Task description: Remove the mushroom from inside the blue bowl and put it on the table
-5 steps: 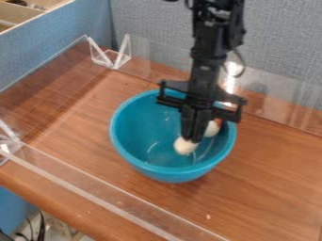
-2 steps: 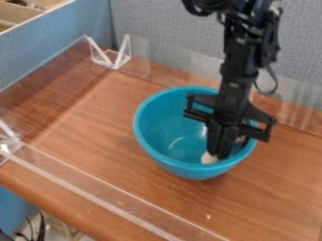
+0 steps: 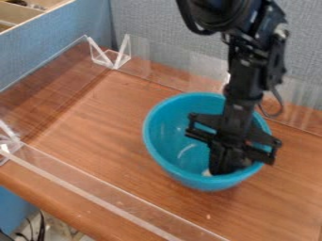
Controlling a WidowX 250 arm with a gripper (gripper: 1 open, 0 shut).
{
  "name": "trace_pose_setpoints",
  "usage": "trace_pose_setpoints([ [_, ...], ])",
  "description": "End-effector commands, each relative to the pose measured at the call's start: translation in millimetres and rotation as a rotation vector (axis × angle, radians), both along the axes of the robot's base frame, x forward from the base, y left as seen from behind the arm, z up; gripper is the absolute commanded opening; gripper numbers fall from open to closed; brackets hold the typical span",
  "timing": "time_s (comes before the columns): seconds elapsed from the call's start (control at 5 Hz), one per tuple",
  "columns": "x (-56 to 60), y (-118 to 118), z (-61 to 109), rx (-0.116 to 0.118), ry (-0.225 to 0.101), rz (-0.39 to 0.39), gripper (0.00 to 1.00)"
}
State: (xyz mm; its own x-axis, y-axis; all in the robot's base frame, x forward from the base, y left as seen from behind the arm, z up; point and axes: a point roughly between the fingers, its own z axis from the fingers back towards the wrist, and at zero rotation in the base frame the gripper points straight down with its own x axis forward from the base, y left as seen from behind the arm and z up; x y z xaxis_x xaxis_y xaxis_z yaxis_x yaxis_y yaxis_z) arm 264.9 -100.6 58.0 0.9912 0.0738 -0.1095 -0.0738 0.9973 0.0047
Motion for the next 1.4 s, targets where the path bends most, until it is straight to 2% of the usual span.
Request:
trace_pose_setpoints([
  [0.0, -6.1, -14, 16.5, -0.026, -0.066, 0.014, 0.0],
  [0.2, -12.9, -20, 15.8, -0.024, -0.069, 0.043, 0.0],
  [0.6, -9.5, 3, 22.4, -0.022, -0.085, -0.044, 0.0],
  [1.0, -18.8, 5, 32.4, -0.001, -0.106, 0.094, 0.0],
  [1.2, -21.6, 15, 39.0, 0.001, -0.111, 0.058, 1.0],
])
